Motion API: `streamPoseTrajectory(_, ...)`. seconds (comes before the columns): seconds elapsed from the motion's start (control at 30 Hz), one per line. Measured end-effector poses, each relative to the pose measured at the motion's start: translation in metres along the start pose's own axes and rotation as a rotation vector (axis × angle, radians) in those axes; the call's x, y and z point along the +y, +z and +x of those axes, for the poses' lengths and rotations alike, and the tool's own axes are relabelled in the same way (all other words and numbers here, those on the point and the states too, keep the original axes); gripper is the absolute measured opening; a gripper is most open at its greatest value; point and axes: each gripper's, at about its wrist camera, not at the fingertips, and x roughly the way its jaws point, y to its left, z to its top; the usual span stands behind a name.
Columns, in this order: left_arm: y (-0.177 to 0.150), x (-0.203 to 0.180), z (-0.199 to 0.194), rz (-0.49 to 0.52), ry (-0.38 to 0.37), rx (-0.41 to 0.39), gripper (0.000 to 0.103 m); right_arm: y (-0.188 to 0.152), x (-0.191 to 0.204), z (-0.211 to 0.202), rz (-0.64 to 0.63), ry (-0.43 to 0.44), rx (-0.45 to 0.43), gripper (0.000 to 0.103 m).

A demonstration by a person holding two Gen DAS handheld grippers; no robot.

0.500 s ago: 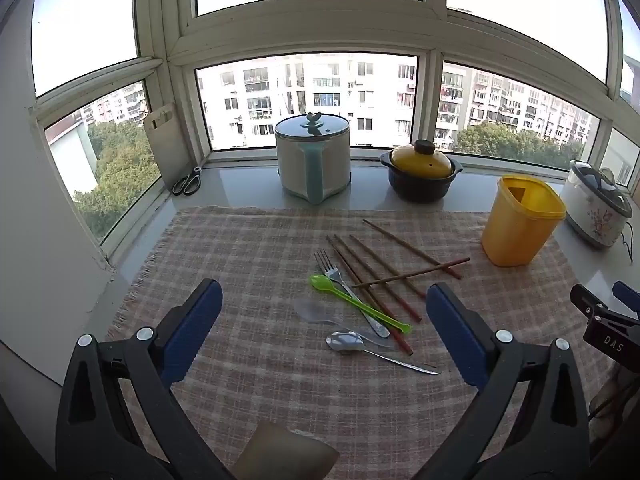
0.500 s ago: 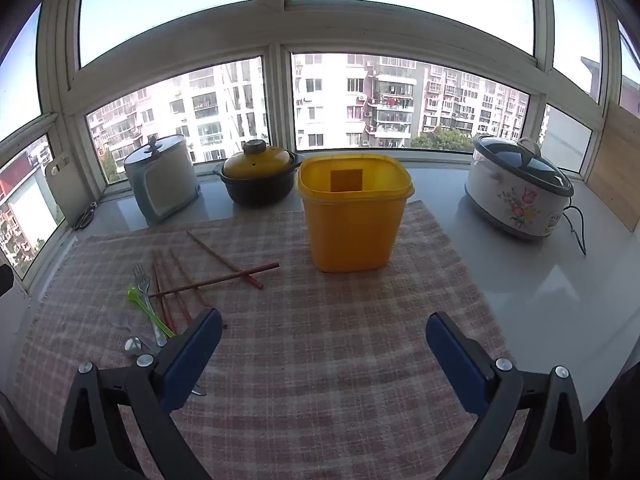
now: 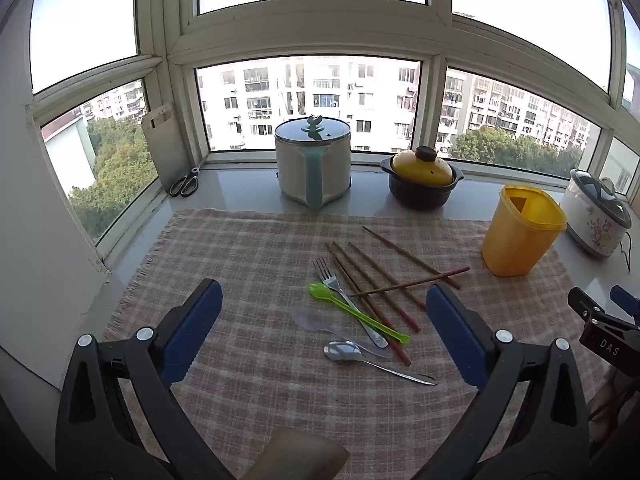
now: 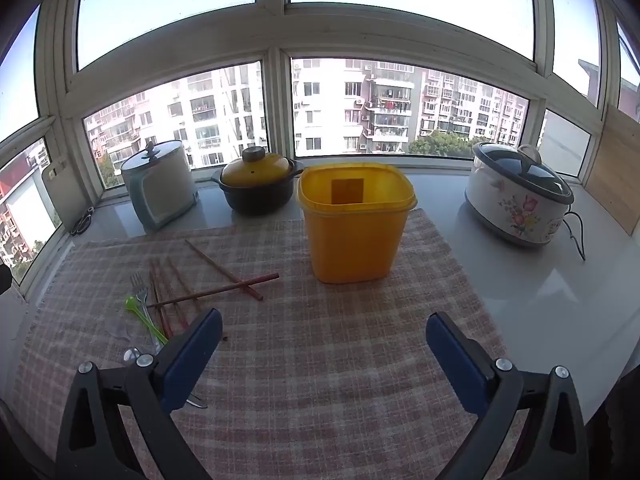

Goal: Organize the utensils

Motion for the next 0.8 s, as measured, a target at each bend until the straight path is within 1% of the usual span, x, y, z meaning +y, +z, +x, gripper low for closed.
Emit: streamPoseTrajectory(0.8,0.0096,-0.0034,0.0064,0.006,-0.004,-0.001,0.103,0.0058,-0.0003,0.0073,0.01,-0.006,0.017,0.103)
